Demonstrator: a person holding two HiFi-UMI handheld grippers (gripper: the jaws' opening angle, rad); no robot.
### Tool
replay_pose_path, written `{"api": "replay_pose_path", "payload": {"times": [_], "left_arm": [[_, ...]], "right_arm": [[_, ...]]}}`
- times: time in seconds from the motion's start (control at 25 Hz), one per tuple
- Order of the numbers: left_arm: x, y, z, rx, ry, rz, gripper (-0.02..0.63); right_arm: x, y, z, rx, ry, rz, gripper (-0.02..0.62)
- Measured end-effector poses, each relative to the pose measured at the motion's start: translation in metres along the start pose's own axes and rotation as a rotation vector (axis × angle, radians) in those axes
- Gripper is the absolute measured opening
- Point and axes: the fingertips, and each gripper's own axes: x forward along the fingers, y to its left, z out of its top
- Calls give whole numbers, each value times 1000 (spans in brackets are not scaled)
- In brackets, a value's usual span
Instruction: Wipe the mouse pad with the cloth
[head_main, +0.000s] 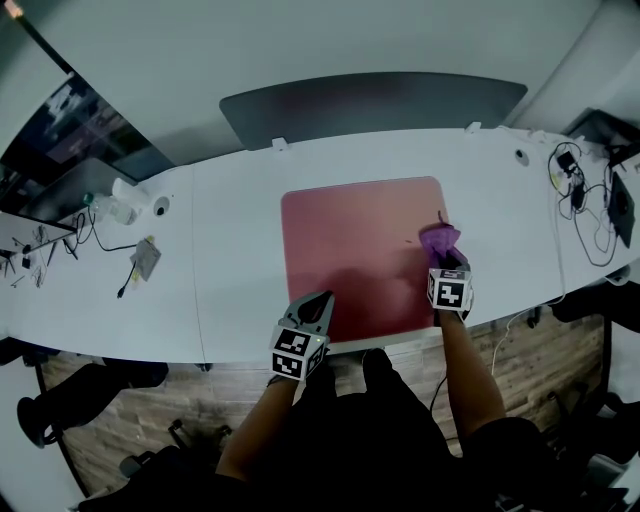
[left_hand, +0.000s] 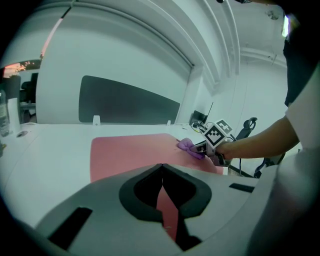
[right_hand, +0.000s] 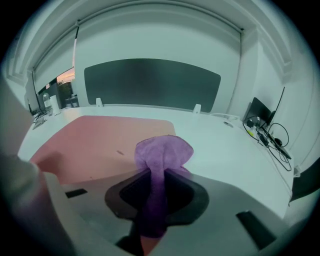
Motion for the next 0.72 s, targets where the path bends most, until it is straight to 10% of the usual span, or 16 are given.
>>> {"api": "replay_pose_path", "payload": {"times": [0.4, 0.72], "left_arm": [[-16, 9, -16, -9, 15, 20, 21], [-43, 28, -31, -14, 20, 39, 21]], "right_arm": [[-5, -4, 5, 24, -19, -24, 92], [-40, 92, 19, 11, -108, 93, 92]]}}
